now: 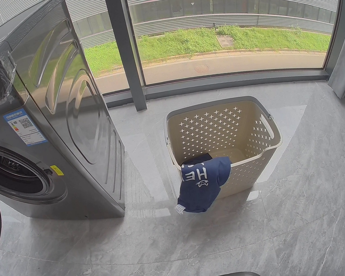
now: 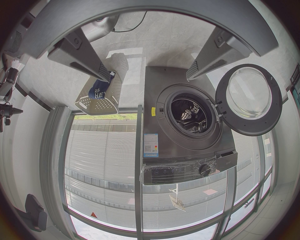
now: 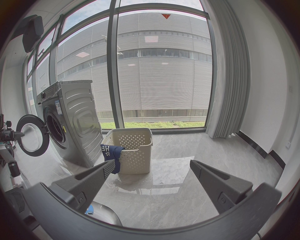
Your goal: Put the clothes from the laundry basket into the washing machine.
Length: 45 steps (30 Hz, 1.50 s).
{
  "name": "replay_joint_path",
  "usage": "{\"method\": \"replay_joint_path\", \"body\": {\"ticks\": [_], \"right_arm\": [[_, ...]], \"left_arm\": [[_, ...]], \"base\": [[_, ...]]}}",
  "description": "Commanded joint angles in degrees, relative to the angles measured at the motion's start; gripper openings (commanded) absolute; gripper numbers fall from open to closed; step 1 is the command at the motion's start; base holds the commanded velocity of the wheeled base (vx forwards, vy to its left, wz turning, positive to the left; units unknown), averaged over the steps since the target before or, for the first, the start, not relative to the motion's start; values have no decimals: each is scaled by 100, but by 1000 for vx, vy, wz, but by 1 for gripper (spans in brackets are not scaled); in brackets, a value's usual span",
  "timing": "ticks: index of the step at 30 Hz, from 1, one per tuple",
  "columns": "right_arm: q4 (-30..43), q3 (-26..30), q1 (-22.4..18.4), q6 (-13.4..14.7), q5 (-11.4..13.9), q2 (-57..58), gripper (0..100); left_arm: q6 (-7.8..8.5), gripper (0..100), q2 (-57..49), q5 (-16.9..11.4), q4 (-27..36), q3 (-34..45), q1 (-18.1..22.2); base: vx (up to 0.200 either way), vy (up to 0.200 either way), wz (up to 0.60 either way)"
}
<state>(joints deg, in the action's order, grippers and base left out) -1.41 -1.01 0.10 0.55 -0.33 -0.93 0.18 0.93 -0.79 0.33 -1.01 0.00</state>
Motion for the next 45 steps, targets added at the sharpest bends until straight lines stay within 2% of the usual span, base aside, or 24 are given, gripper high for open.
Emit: {"method": "replay_joint_path", "body": {"ticks": [1,5,7,11,13,16,18,20,21,23,25,26,27,28,33,35,37,38,39,45], "right_arm": [[-8,101,-1,-2,7,57,100],[-210,66,-10,-28,42,75,100],[-483,-655,-10,-37,50,-22,100],[-254,-1077,78,-28,156,-681,100],[-245,-1129,342,15,358,-1595,100],[-447,-1244,720,262,481,-2808,100],[-825,-1244,1063,420,551,-3651,100],[-1449,-1173,1616,683,560,-4504,100],[-1906,-1120,2012,868,534,-5014,100],[-2407,-1103,2363,1105,446,-5541,100],[-3093,-1120,2706,1325,103,-6271,100],[-3093,-1120,2706,1325,103,-6271,100],[-3585,-1120,2935,1413,-187,-6798,100],[-3840,-1103,3014,1422,-266,-7035,100],[-4508,-1112,3093,1457,-327,-7879,100],[-4974,-1156,3093,1554,-336,-8389,100],[-5027,-1156,3093,1562,-336,-8442,100],[-5545,-1138,3093,1571,-363,-8819,100],[-5712,-1129,3093,1571,-363,-8925,100],[-6134,-1182,3154,1562,-371,-9487,100]], "left_arm": [[-1,100,-57,0,2,84,0],[-1,100,-57,0,2,84,0],[8,100,-57,0,-7,84,0],[17,100,-57,0,-7,84,0],[8,100,-57,0,-7,84,0],[-1,100,-57,9,-7,84,0],[-9,100,-57,9,-7,84,0],[-9,100,-57,9,-7,84,0],[-9,100,-57,9,2,84,0],[-27,100,-57,9,2,84,0],[-36,100,-57,9,-7,84,0],[-36,100,-57,9,-7,84,0],[-45,100,-57,9,2,84,0],[-45,100,-57,9,2,84,0],[-97,100,-57,9,2,84,0],[-106,100,-57,9,2,84,0],[-97,100,-57,9,2,84,0],[-106,100,-57,9,2,84,0],[-106,100,-57,9,2,84,0],[-106,100,-57,9,2,84,0]], "base": [[0,0,0],[200,0,0],[200,0,0],[0,0,0],[0,0,0],[0,0,0],[0,0,0],[0,0,0],[0,0,0],[0,0,0],[0,0,0],[0,0,0],[0,0,0],[0,0,0],[0,0,0],[0,0,0],[0,0,0],[0,0,0],[0,0,0],[0,0,0]]}}
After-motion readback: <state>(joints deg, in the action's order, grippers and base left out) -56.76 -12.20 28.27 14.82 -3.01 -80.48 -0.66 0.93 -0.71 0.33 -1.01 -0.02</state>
